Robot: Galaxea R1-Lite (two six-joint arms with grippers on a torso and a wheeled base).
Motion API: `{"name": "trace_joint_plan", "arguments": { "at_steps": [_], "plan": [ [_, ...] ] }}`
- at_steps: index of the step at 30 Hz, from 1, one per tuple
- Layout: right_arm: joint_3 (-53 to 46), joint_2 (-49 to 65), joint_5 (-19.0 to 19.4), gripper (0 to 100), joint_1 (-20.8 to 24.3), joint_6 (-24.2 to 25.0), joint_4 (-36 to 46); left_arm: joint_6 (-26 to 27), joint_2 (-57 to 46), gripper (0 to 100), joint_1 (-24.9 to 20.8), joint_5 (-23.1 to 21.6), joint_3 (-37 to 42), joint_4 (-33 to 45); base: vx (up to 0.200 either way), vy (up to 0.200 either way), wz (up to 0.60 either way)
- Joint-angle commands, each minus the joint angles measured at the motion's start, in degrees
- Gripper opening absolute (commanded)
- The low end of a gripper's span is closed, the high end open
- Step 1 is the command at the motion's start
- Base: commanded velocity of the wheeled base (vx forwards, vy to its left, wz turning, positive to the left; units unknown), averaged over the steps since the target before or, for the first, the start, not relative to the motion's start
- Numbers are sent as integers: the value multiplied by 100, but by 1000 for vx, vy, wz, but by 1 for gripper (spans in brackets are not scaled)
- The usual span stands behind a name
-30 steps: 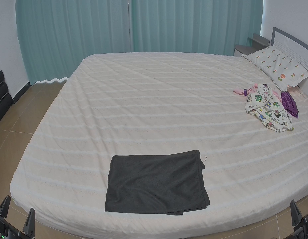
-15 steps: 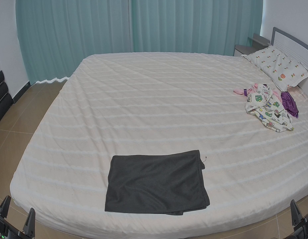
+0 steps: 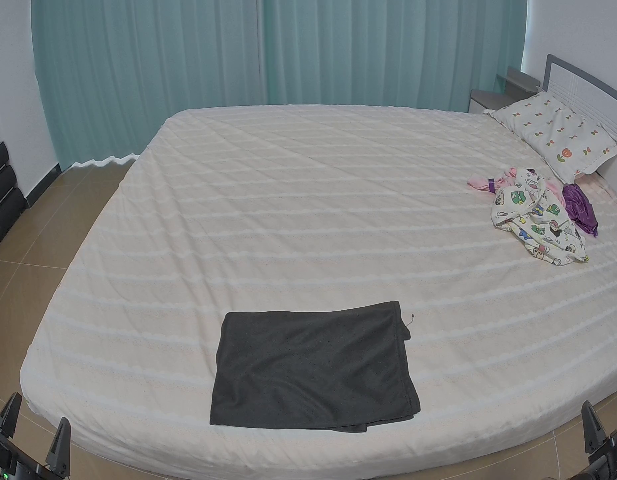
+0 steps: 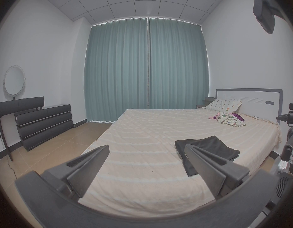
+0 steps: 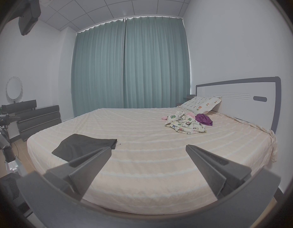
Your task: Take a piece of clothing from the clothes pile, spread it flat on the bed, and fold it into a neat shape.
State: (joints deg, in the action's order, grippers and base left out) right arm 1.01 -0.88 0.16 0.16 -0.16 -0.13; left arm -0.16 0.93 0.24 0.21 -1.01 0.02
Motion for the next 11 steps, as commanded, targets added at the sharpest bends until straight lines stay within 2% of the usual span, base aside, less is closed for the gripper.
{"name": "trace_joint_plan", "arguments": {
  "at_steps": [1, 11],
  "plan": [
    [-101, 79, 2, 100, 2, -2, -4, -2, -93, 100, 2, 6, 101, -2, 0, 0, 0],
    [-101, 79, 2, 100, 2, -2, -4, -2, -93, 100, 2, 6, 101, -2, 0, 0, 0]
  ]
}}
